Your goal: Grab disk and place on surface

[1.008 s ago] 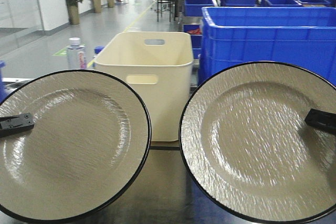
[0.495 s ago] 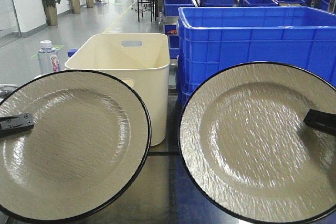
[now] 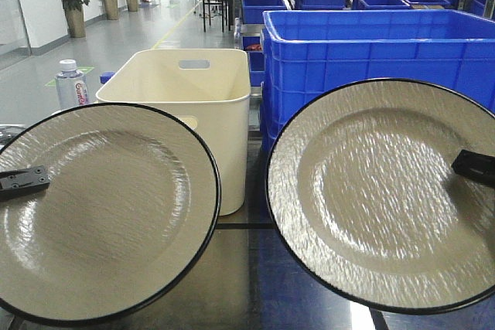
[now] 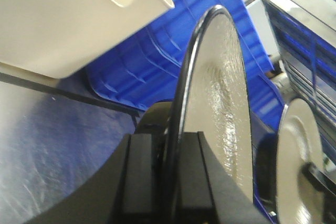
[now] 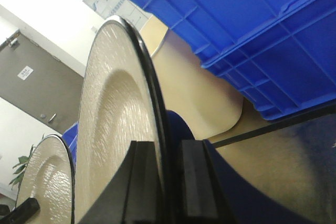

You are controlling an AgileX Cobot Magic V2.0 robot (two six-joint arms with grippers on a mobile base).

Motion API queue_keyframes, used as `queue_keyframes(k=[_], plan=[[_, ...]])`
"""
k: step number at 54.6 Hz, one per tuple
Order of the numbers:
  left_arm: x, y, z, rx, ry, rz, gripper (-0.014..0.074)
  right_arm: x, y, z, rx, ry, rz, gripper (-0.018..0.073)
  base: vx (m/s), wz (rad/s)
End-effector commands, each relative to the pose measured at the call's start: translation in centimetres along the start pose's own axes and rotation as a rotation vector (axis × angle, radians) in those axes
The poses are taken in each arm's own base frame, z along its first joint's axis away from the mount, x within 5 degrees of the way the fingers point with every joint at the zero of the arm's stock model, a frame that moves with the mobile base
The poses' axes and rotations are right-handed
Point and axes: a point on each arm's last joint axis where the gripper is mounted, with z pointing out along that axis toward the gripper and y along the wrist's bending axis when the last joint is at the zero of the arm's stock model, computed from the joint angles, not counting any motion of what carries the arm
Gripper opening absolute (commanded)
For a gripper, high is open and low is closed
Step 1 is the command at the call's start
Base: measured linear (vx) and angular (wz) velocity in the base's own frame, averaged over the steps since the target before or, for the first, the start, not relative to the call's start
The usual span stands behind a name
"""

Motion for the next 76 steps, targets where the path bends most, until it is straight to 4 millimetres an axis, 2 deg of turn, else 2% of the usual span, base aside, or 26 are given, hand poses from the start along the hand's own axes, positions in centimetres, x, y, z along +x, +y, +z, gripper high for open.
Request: queue_keyframes(k=[1, 8, 17, 27, 33, 42, 49, 56, 67, 76], plan=[[-1.5, -1.6, -0.3, 0.063, -0.122, -0.016, 0.0001, -1.4, 1.6, -0.4, -0.079, -0.096, 0.055, -0.0009, 0.00, 0.00], [-0.6, 0.3, 1.3, 0.004, -0.002, -0.006, 0.0001, -1.8, 1.3, -0.3, -0.075, -0.132, 0.087, -0.0009, 0.00, 0.00], [1.3, 1.9, 5.1, 0.015, 0.126, -0.091, 0.0001, -2.2, 0.8, 0.3, -0.092, -0.152, 0.154, -0.0009, 0.00, 0.00], [3.9, 3.5, 9.3, -0.067, 0.185, -0.081, 0.0001, -2.6, 0.3, 0.8, -0.112, -0.164, 0.210, -0.0009, 0.00, 0.00], [5.3, 4.6, 11.2, -0.153, 0.184, -0.072, 0.0006, -2.6, 0.3, 0.7, -0.110, -0.168, 0.181, -0.0009, 0.00, 0.00], [7.3, 5.5, 13.5, -0.180, 0.225, -0.019, 0.0078, -2.6, 0.3, 0.8, -0.109, -0.166, 0.148, -0.0009, 0.00, 0.00], [8.8, 5.9, 14.6, -0.163, 0.278, 0.041, 0.0196, -2.6, 0.3, 0.8, -0.109, -0.166, 0.145, -0.0009, 0.00, 0.00], [9.7, 6.2, 15.2, -0.163, 0.306, 0.097, 0.0370, -2.5, 0.4, 0.8, -0.112, -0.162, 0.144, -0.0009, 0.00, 0.00], [8.7, 6.3, 14.8, -0.224, 0.258, 0.286, 0.0569, -2.4, 0.5, 0.8, -0.129, -0.146, 0.140, -0.0009, 0.00, 0.00], [7.1, 5.0, 13.5, -0.275, 0.178, 0.435, 0.0607, -2.2, 0.6, 0.8, -0.138, -0.129, 0.123, -0.0009, 0.00, 0.00]])
